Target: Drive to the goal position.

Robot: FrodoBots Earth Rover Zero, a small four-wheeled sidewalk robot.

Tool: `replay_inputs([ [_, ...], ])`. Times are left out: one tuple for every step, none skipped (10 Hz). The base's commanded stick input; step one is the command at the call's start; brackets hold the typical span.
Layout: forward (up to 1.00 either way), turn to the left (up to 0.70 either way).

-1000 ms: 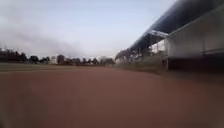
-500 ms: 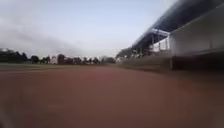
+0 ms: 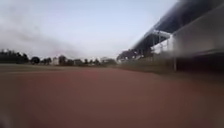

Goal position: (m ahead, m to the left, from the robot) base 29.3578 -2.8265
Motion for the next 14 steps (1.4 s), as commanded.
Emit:
replay_inputs([
  [0.7, 0.0],
  [0.7, 0.0],
  [0.7, 0.0],
  [0.7, 0.0],
  [0.7, 0.0],
  [0.7, 0.0],
  [0.7, 0.0],
  [0.7, 0.0],
  [0.7, 0.0],
  [0.7, 0.0],
  [0.7, 0.0],
  [0.7, 0.0],
  [0.7, 0.0],
  [0.7, 0.0],
])
